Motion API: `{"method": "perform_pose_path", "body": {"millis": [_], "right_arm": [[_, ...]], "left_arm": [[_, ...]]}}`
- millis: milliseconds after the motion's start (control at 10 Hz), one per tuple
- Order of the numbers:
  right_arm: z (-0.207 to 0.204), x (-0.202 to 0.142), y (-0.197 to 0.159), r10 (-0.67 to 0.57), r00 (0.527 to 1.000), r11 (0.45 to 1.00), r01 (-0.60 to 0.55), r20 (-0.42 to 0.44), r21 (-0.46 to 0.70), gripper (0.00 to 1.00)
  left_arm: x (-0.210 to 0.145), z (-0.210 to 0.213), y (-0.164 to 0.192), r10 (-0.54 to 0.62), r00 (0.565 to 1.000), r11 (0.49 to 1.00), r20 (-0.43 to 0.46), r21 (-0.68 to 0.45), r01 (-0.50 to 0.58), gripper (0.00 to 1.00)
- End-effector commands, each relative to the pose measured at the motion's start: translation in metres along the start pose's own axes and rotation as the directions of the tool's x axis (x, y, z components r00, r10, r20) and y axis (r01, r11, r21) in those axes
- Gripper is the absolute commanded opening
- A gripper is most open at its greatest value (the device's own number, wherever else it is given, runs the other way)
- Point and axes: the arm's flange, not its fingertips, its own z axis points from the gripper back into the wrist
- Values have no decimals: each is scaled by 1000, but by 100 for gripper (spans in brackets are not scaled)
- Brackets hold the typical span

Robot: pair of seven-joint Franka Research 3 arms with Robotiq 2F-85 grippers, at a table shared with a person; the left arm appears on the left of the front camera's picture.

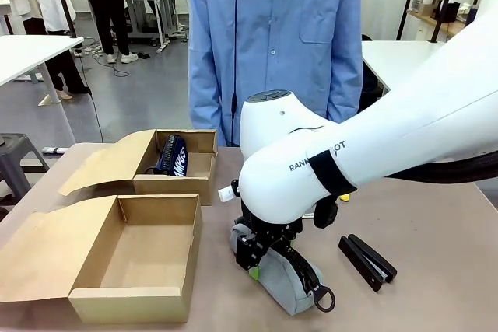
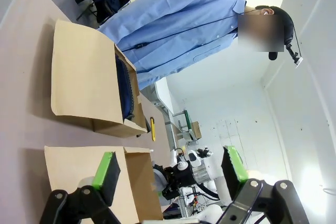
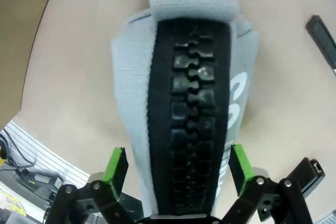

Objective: Place items inside the box.
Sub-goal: Pick up a Pencil pouch or Stapler and place it inside the Mailer Box closest to the robot.

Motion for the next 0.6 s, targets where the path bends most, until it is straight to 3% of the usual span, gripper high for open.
{"method": "perform_pose_path", "body": {"millis": [0,100,200,300,500], "right_arm": [[6,-2,4,-34,999,997,36,32,-71,100],[6,-1,6,-27,999,997,30,36,-68,42],[6,-1,7,-23,999,998,25,41,-55,41],[7,-1,8,-30,999,997,33,37,-63,0],[9,-1,7,-48,998,997,50,29,-67,0]], "left_arm": [[0,-2,-1,-23,1000,1000,17,-21,23,100],[0,-2,-1,-23,1000,1000,17,-21,23,100],[0,-2,-1,-23,1000,1000,17,-21,23,100],[0,-2,-1,-23,1000,1000,17,-21,23,100],[0,-2,-1,-23,1000,1000,17,-21,23,100]]}}
